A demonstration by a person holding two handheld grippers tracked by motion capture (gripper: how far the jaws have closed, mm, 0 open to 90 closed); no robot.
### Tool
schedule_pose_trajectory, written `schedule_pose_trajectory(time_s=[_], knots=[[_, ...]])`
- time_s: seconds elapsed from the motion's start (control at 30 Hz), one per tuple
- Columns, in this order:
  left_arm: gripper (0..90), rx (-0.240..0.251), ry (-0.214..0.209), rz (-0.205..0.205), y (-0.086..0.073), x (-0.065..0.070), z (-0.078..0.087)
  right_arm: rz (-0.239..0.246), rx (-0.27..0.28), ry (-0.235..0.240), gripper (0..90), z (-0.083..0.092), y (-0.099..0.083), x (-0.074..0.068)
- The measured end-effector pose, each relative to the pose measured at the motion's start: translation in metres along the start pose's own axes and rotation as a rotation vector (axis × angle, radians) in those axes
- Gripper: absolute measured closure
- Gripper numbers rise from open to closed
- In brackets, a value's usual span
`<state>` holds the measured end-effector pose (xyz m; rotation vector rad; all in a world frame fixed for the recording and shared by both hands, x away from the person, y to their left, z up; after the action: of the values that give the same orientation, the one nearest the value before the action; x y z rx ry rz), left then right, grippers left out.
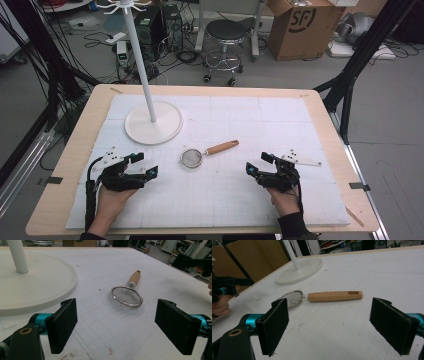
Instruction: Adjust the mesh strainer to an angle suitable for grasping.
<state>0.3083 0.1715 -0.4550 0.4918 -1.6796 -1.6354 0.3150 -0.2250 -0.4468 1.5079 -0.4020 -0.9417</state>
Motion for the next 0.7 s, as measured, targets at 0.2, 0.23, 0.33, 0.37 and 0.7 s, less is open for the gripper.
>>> schedule_pose_trajectory(time_s=[0.2,0.23,0.33,0.37,0.7], knots=[[18.9,-0.001,-0.001,0.004,-0.0013,0.0008,0.0014,0.000,0.002,-0.006,14.7,-0.0004,-0.0001,0.0005],[18.9,-0.006,-0.001,0.002,-0.0025,0.0014,0.0012,0.004,-0.002,-0.004,14.7,-0.0001,-0.0001,0.0012],[18.8,-0.009,-0.001,0.002,-0.0031,0.0018,0.0012,0.001,-0.005,-0.006,14.7,-0.0006,-0.0005,0.0012],[18.8,-0.010,0.000,-0.001,-0.0031,0.0017,0.0016,-0.004,-0.007,-0.006,14.7,-0.0006,-0.0007,0.0009],[18.9,-0.008,-0.001,-0.004,-0.0039,0.0008,0.0043,-0.027,-0.026,-0.024,40.3,-0.0051,-0.0029,0.0036]])
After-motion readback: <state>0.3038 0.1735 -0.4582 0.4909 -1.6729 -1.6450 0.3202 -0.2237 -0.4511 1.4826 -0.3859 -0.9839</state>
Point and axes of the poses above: each handheld gripper's, and its own axes: z roughly backward along the jaws, y roughly out of its top, x roughly to its right, the point moved 6 cm from there along -z, roughly forward along the jaws, and after that the axes turned 14 degrees about x, right-handed, at the moved point
